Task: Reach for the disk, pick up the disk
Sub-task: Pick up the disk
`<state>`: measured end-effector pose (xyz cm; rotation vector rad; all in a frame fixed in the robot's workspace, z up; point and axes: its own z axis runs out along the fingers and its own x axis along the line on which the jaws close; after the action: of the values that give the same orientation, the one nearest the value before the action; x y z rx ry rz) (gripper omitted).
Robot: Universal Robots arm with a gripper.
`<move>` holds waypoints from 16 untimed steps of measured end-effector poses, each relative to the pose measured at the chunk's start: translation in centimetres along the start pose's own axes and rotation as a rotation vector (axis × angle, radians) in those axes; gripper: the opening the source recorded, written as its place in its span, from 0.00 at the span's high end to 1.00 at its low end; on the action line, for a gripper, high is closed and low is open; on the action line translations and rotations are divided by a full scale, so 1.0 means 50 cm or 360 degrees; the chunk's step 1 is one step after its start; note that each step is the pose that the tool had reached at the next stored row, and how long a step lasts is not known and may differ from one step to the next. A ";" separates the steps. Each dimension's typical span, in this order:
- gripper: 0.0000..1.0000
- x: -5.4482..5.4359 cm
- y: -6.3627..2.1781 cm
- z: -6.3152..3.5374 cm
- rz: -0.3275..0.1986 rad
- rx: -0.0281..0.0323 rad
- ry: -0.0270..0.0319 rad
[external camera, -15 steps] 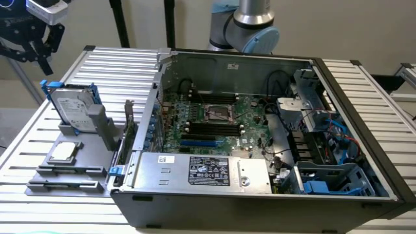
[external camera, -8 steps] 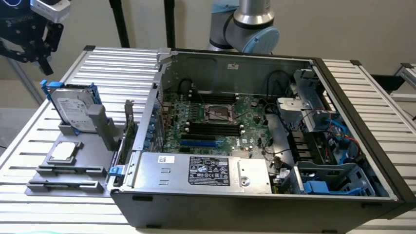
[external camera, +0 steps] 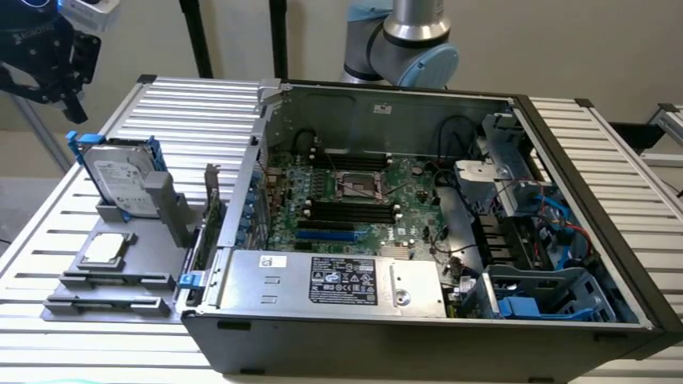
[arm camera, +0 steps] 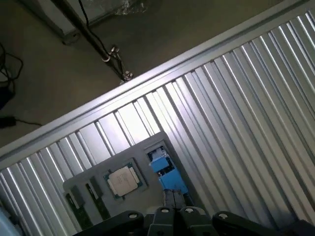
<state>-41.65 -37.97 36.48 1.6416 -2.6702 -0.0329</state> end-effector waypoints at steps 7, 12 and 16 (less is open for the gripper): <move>0.89 0.000 0.000 0.000 -0.0202 -0.00011 0.00044; 0.89 0.000 0.000 0.001 -0.0348 -0.00017 0.00074; 0.89 0.000 0.000 0.001 -0.0462 -0.00024 0.00100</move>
<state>-41.65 -37.97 36.45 2.0087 -2.4022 -0.0309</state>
